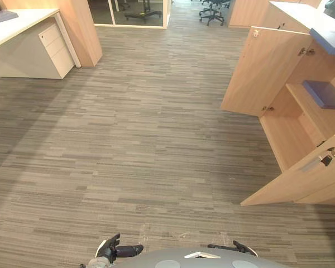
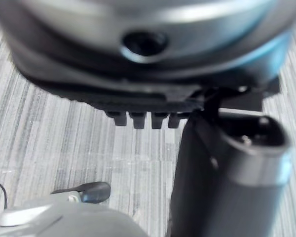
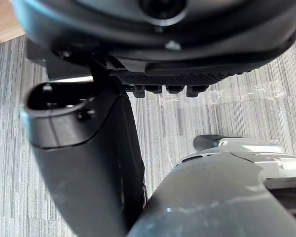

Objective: Walk over to the cabinet, pick up the folder, carry it to the office cabinet, place the folder inside the office cabinet, then close the office cabinet door

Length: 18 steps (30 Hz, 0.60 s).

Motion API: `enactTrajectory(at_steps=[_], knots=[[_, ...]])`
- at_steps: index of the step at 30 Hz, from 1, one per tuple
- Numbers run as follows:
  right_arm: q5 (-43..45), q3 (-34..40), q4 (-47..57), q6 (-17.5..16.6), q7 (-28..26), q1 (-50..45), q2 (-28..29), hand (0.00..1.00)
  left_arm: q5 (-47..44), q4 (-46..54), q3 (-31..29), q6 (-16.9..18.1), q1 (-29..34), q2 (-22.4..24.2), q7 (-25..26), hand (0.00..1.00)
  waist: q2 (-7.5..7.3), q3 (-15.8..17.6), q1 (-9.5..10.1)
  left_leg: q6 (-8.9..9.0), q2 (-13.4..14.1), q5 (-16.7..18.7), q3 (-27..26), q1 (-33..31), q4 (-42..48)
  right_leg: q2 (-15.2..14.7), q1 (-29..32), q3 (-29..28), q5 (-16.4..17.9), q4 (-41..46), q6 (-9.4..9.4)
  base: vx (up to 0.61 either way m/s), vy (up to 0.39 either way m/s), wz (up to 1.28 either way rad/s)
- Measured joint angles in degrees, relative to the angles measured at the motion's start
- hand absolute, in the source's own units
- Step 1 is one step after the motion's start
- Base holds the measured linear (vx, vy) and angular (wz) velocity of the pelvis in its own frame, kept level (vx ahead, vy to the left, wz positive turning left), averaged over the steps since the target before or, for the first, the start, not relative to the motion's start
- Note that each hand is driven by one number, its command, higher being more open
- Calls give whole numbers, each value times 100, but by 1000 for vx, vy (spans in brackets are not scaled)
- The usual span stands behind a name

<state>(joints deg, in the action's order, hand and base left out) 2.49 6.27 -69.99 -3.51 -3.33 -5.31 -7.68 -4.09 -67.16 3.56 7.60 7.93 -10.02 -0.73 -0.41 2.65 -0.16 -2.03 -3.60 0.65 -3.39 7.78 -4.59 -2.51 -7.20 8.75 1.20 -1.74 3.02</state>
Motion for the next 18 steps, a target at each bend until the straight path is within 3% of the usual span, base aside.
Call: enactTrajectory(at_steps=[18], knots=[[4, -1, -2, -10, 20, 2, 5, 100, -4, 13, 3, 111, 53, -4, -12, 100, -47, 43, -5, -40, -17, -81, 47, 62, -51, -20, -14, 75, 43, 43, -22, -41, -14, 1]])
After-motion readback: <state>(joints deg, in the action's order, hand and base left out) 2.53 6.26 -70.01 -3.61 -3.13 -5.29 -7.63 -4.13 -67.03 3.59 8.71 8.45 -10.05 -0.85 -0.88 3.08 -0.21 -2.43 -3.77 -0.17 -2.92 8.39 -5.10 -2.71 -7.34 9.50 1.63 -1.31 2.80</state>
